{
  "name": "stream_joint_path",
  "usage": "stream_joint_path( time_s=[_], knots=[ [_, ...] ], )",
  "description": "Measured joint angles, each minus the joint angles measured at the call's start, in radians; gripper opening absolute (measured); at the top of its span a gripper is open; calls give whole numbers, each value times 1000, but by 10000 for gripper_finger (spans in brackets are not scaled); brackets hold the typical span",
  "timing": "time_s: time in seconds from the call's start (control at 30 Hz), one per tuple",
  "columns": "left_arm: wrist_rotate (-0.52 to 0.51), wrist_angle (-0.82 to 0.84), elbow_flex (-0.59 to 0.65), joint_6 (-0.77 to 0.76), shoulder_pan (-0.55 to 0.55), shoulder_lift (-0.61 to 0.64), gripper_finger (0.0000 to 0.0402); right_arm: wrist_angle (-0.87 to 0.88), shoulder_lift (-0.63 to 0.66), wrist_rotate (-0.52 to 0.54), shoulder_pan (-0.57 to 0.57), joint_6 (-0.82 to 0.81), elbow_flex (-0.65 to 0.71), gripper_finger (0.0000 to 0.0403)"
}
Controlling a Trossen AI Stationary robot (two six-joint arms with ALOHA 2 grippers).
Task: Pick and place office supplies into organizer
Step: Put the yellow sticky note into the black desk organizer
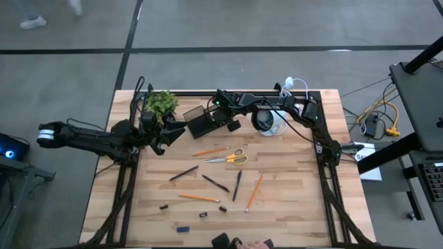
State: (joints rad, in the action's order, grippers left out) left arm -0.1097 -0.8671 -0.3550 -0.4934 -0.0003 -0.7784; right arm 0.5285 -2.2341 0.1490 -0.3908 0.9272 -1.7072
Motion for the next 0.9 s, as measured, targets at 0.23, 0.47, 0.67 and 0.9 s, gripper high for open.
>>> stream_joint_path(
  time_s=[0.23, 0.47, 0.67, 0.9],
  knots=[
    [0, 1, 0, 0, 0, 2, 146, 15, 0, -1, 1, 0, -8, 18],
    [0, 0, 0, 0, 0, 0, 146, 22, 0, 0, 3, -8, -11, 51],
    [0, 1, 0, 0, 0, -1, 146, 23, 0, 8, 7, -3, -11, 82],
    [0, 0, -2, 0, 0, -2, 146, 46, 1, 9, 20, 8, -11, 115]
  ],
)
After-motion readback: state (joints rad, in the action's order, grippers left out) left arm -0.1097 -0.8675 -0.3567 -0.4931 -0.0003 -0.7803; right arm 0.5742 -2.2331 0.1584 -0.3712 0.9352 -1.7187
